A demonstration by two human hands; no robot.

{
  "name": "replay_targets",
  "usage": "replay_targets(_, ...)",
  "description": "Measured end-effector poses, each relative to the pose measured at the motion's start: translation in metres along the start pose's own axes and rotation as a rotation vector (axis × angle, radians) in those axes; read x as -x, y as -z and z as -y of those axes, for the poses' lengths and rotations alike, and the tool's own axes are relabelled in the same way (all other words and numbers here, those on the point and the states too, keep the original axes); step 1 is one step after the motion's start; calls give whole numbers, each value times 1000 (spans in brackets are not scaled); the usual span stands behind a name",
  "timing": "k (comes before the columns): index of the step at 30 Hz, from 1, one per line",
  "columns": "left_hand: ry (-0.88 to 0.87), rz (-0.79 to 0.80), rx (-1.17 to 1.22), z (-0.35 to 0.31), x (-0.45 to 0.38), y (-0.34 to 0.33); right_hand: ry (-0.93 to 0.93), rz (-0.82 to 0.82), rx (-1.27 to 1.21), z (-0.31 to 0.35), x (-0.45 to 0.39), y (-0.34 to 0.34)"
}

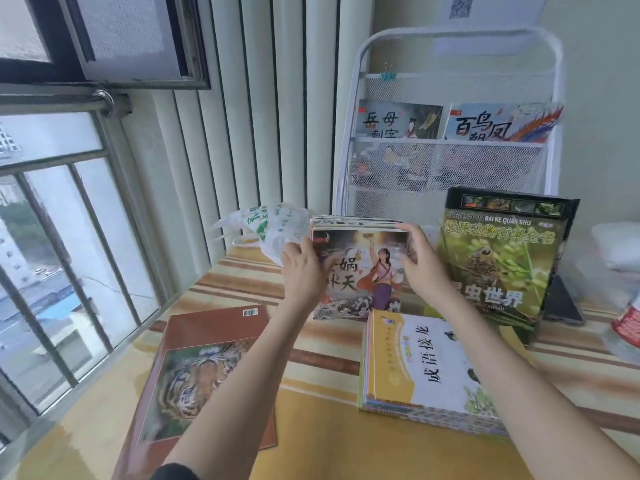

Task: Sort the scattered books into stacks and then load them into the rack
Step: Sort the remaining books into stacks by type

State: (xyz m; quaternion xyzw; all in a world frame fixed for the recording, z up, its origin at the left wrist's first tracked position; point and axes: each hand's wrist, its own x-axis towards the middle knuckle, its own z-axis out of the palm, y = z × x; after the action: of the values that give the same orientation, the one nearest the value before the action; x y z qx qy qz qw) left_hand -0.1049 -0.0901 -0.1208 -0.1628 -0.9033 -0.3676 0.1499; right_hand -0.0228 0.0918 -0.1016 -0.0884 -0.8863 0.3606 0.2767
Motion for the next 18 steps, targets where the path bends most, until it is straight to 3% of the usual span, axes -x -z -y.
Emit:
replay_targets(3, -36, -20, -2, 7, 1, -11, 41, -86, 122, -4, 5, -8)
replay_targets(6, -21, -42, 91, 11, 11, 0, 64, -271, 340, 11, 14, -11)
replay_targets(8, -34, -106, 6, 25, 21, 17, 166, -324, 279, 35, 30, -16)
replay_targets(11, 209, -63, -194, 61, 37, 48, 143, -11, -29, 79, 72, -46)
replay_targets(13, 518, 96, -252, 85, 51, 70, -56, 328, -204, 100, 103, -79)
replay_targets(15, 695, 190, -251, 110, 70, 86, -251, 569, -286, 115, 131, -112)
replay_targets(18, 669, 181, -255, 132, 93, 103, -339, 573, -376, 137, 155, -136)
